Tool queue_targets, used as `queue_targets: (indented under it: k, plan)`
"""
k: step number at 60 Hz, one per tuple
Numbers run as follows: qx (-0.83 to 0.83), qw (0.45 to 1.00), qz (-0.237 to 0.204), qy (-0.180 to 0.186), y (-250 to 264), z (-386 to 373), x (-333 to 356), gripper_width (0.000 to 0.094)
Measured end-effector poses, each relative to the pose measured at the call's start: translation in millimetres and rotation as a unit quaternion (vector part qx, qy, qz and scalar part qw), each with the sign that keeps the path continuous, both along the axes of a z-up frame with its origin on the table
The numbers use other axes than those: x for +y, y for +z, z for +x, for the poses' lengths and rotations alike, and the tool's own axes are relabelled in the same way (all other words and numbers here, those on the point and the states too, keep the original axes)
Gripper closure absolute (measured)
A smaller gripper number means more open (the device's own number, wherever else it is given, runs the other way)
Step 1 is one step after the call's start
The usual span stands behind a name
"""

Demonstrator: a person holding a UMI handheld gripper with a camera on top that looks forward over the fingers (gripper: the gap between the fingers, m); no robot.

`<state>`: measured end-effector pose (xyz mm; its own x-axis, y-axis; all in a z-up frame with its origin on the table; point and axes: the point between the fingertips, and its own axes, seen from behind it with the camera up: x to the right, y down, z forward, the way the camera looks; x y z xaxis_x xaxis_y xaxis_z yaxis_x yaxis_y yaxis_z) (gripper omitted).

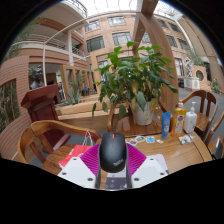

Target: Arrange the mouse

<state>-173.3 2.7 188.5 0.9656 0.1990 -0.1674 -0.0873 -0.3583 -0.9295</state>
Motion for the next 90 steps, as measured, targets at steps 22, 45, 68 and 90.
queue_targets:
  k: [22, 45, 68, 90]
  plan:
    - [-0.056, 0.983, -0.170, -0.043, -196, 70, 12, 0.0530]
    - [-0.094, 0.987, -0.124, -0.049, -125, 87, -35, 0.0082]
    - [-0.105, 0.991, -0.059, -0.059, -16, 95, -168, 0.0081]
    - [-0.113, 0.991, -0.040, -0.056, 2, 104, -265, 0.0080]
